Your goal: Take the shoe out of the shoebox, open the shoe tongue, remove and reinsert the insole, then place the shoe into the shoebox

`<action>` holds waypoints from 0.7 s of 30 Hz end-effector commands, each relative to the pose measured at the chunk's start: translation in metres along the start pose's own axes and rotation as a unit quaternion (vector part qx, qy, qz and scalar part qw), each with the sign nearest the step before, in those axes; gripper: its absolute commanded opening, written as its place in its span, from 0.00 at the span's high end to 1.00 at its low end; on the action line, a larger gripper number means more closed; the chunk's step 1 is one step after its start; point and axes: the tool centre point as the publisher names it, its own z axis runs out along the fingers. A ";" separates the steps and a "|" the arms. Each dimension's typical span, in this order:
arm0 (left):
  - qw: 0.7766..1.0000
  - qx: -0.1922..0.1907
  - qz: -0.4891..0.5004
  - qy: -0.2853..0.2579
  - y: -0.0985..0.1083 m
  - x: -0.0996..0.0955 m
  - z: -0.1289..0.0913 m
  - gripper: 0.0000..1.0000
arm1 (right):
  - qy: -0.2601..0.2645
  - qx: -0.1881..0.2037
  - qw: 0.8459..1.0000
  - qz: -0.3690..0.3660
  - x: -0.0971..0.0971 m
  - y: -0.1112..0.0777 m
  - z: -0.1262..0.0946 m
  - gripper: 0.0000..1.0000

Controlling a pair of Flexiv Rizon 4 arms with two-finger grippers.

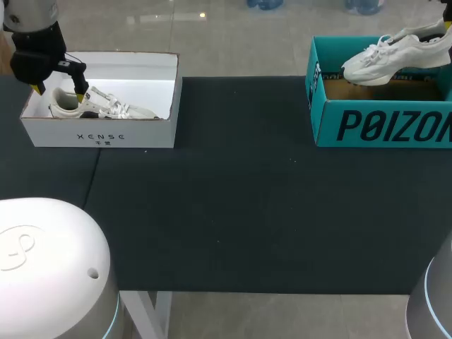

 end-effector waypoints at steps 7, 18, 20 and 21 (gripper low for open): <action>1.000 -0.001 0.001 0.000 -0.001 0.000 0.000 0.00 | 0.009 -0.038 0.999 -0.014 0.009 -0.025 -0.072 1.00; 1.000 -0.001 0.001 0.000 -0.001 0.000 0.000 0.00 | 0.017 -0.049 0.998 -0.025 0.062 -0.085 -0.120 1.00; 1.000 -0.001 0.001 0.000 -0.001 0.000 0.000 0.00 | 0.018 -0.048 0.998 -0.027 0.075 -0.099 -0.126 1.00; 1.000 -0.001 0.001 0.000 -0.001 0.000 0.000 0.00 | 0.018 -0.048 0.998 -0.028 0.080 -0.104 -0.128 1.00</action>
